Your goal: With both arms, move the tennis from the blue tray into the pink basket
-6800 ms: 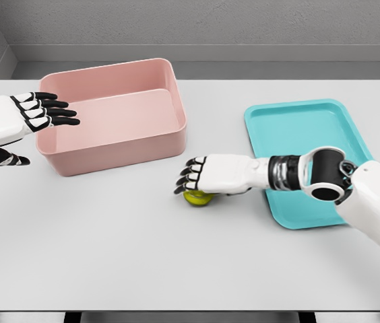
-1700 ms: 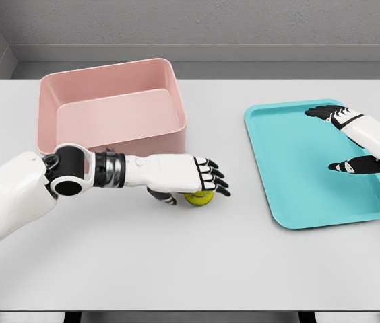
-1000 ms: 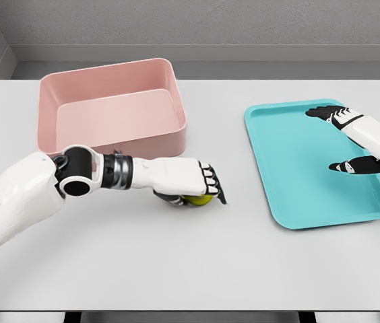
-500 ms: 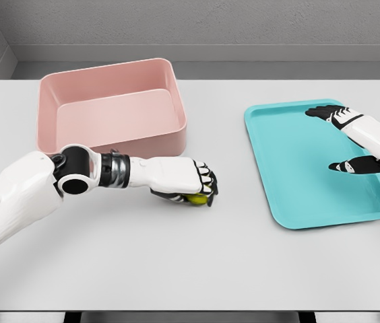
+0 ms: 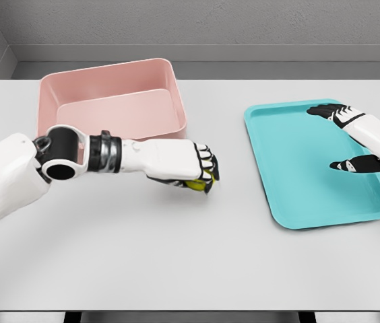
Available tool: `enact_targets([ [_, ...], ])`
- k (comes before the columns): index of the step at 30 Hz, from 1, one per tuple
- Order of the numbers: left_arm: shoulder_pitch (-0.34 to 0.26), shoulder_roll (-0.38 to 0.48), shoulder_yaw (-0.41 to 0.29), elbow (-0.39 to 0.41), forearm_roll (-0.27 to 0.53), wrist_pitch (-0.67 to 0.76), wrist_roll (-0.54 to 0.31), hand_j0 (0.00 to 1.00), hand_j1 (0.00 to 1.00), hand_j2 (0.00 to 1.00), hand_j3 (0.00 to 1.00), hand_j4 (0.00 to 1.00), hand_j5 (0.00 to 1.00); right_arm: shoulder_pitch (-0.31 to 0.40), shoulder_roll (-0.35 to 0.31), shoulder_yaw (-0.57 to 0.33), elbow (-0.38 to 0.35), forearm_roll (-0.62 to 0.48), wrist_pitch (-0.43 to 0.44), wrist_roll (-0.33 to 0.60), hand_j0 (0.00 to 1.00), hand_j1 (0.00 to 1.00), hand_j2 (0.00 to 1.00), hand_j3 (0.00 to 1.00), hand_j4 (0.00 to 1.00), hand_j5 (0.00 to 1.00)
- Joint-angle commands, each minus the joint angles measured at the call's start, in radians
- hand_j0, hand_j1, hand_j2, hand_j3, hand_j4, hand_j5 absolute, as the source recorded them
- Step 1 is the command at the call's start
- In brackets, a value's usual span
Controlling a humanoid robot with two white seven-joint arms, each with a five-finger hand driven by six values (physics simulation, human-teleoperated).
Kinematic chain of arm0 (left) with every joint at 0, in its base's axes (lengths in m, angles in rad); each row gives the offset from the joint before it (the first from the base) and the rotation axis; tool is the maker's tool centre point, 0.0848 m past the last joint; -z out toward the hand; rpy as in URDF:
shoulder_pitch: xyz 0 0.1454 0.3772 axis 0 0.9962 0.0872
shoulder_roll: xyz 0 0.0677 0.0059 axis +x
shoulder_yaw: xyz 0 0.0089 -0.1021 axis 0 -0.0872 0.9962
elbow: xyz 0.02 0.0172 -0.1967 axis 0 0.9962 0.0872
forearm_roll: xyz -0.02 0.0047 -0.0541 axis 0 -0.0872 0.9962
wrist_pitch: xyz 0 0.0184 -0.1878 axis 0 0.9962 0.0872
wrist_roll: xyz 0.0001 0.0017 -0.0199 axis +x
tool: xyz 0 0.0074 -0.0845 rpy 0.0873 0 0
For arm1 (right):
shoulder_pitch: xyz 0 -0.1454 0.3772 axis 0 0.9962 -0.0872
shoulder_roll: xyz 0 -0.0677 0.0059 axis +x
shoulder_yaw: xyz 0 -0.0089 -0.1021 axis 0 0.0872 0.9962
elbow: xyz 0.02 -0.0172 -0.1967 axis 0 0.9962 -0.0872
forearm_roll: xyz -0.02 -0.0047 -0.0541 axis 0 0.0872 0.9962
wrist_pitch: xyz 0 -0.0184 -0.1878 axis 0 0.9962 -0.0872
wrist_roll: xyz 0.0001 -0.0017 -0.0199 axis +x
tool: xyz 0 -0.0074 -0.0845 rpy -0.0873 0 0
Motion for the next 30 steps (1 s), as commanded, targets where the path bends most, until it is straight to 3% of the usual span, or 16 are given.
enact_targets([
  [1, 0.0, 0.016, 0.011, -0.019, 0.015, 0.002, 0.0, 0.53, 0.53, 0.53, 0.53, 0.53, 0.53, 0.0, -0.001, -0.003, 0.001, -0.007, 0.003, -0.001, 1.0, 1.0, 1.0, 1.0, 1.0, 1.0],
  [13, -0.069, 0.036, 0.043, -0.016, 0.032, 0.002, 0.0, 0.53, 0.53, 0.53, 0.53, 0.53, 0.53, -0.002, -0.001, -0.003, 0.002, -0.007, 0.003, -0.001, 1.0, 1.0, 1.0, 1.0, 1.0, 1.0],
  [24, -0.087, 0.101, 0.129, -0.007, 0.059, 0.002, 0.0, 0.53, 0.53, 0.53, 0.53, 0.53, 0.53, 0.002, -0.001, -0.004, 0.004, -0.008, 0.003, -0.001, 1.0, 1.0, 1.0, 1.0, 1.0, 1.0],
  [30, -0.086, 0.116, 0.159, 0.057, 0.075, 0.002, 0.0, 0.53, 0.53, 0.53, 0.53, 0.53, 0.53, 0.002, -0.001, -0.004, 0.004, -0.007, 0.003, -0.001, 1.0, 1.0, 1.0, 1.0, 1.0, 1.0],
])
